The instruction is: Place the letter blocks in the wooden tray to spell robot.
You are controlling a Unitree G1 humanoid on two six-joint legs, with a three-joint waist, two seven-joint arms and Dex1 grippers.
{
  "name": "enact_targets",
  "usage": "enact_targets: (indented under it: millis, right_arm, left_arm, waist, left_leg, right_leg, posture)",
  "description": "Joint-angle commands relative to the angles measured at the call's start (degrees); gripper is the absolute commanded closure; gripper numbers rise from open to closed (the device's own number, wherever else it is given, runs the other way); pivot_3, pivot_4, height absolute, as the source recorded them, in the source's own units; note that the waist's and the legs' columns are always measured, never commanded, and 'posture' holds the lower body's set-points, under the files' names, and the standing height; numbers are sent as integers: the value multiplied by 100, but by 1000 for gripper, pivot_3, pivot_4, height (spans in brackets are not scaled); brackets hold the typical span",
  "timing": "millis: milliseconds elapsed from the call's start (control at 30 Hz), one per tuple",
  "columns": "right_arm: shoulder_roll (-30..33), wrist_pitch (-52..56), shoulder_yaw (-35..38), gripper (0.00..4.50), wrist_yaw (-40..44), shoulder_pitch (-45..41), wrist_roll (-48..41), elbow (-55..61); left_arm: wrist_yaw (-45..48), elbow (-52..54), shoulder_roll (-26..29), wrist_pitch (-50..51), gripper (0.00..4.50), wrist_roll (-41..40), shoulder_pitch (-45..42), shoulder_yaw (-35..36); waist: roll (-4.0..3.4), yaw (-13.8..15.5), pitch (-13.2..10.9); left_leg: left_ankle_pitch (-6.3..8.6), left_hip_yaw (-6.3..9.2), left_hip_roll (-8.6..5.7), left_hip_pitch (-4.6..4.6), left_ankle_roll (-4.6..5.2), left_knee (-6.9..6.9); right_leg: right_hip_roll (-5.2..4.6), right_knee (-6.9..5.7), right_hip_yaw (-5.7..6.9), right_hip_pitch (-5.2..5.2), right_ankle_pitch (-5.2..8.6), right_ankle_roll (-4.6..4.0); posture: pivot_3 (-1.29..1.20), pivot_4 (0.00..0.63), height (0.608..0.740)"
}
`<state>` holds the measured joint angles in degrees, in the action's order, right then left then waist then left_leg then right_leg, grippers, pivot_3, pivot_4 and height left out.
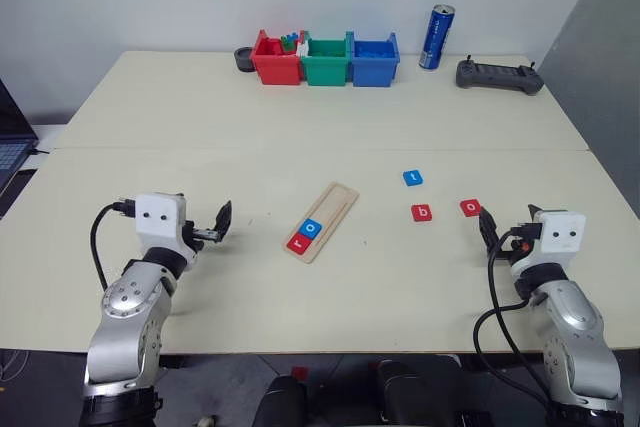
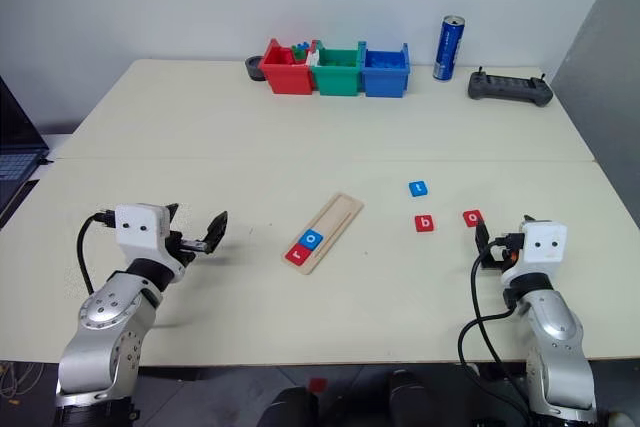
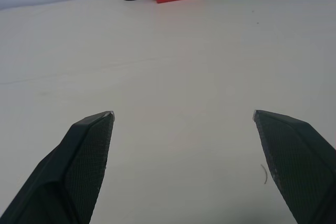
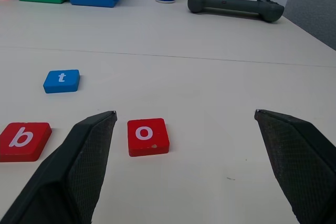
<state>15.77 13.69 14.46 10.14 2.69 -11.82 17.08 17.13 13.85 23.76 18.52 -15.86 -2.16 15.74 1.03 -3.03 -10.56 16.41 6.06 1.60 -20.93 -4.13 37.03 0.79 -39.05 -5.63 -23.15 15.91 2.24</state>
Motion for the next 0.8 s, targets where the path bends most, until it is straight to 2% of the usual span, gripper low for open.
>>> enact_targets:
  millis: [33, 467, 600, 800]
  right_arm:
    - [47, -48, 33, 21, 4, -66, 26, 60]
    - [46, -63, -4, 21, 68, -22, 40, 30]
    - [48, -64, -4, 21, 89, -15, 49, 49]
    - [90, -144, -47, 21, 330, 141, -14, 120]
  left_arm:
    - [171, 164, 56, -142, 0, -134, -26, 120]
    - [300, 8, 242, 99, 0, 37, -171, -43]
    - [686, 139, 203, 98, 0, -324, -166, -67]
    - [1298, 610, 260, 678, 0, -1095, -63, -232]
  waist:
    - [0, 0, 0]
    - [0, -5, 0]
    - [0, -5, 0]
    - [0, -9, 0]
  left_leg:
    - [0, 0, 0, 0, 0, 0]
    - [0, 0, 0, 0, 0, 0]
    - [0, 0, 0, 0, 0, -1]
    - [0, 0, 0, -1, 0, -1]
  right_leg:
    - [0, 0, 0, 0, 0, 0]
    - [0, 0, 0, 0, 0, 0]
    - [0, 1, 0, 0, 0, 0]
    - [0, 1, 0, 0, 0, 0]
  posture:
    - [0, 150, 740]
    - [0, 150, 740]
    - [0, 150, 740]
    - [0, 150, 740]
